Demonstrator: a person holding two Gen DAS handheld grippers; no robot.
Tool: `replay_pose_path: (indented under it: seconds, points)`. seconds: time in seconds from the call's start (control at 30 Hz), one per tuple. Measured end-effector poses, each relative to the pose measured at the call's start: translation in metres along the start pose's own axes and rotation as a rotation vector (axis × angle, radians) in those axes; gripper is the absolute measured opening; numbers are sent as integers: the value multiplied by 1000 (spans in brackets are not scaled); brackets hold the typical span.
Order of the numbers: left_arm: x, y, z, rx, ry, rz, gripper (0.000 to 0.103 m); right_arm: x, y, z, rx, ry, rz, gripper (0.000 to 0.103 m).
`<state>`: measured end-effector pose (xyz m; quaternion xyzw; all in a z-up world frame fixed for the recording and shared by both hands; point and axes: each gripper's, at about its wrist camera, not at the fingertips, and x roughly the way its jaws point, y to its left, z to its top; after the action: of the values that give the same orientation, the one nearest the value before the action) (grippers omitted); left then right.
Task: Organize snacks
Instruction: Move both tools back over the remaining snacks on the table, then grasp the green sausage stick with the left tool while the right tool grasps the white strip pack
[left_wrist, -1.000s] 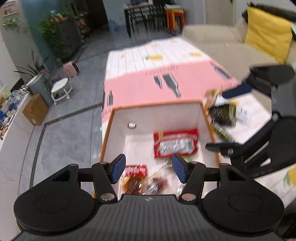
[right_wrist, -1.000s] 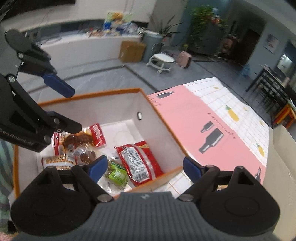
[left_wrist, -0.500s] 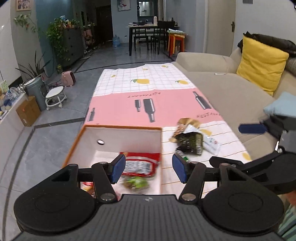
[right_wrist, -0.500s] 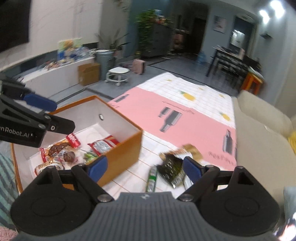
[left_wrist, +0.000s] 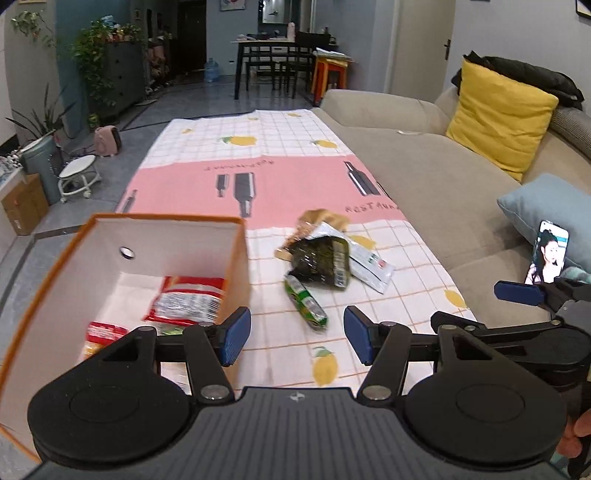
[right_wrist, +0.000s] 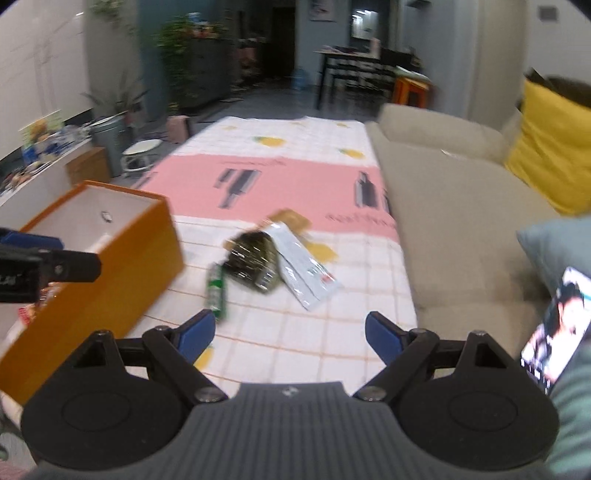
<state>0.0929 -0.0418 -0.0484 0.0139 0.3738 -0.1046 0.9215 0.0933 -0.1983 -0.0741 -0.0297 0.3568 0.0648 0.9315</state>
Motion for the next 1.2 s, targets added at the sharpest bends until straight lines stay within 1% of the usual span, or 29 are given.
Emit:
replay_pose_path:
  seconds: [0.13,0.3,0.4,0.5,0.57,0.6,0.63,0.7,0.8,0.87,0.93,0.97,1.03,1.1,1.2]
  points:
    - [13,-10,-8,-5,5,-21,68,15,-8,-14,8,23,-41,85]
    - [31,-18,-16,-18,28,-22,68,29,-15,-28,22,71,-49,86]
    - [41,-17,-17,-30,38,-17,68,38,-17,-31,31,74,-49,86]
    - [51,-15,-17,-62,54,-30,68,43,-18,-29,21,53,-47,86]
    - [58,-14,-16,-86,67,-23,62,48,-17,-27,2,40,-45,85]
    - [62,-14,-15,-97,77,-18,56,51,-16,-26,-7,36,-39,85]
    - [66,-14,-15,-110,87,-17,53,53,-16,-25,-13,33,-31,85]
    - [73,-13,-13,-136,94,-21,50,59,-15,-24,-23,34,-13,85]
    - [82,-16,-9,-148,87,-13,50,69,-14,-24,-64,29,-14,84]
    - [91,-18,-6,-140,103,-18,50,75,-12,-22,-106,22,-23,84]
    - [100,-21,-3,-136,114,-3,50,84,-12,-20,-143,15,-26,84]
    - [105,-22,-2,-135,116,6,50,89,-13,-18,-154,17,-16,80]
    - [113,-22,1,-133,122,31,50,102,-16,-14,-159,25,1,76]
    - [121,-21,4,-142,138,51,51,114,-20,-9,-154,26,28,76]
    - [134,-16,8,-176,155,47,51,130,-21,0,-181,10,62,76]
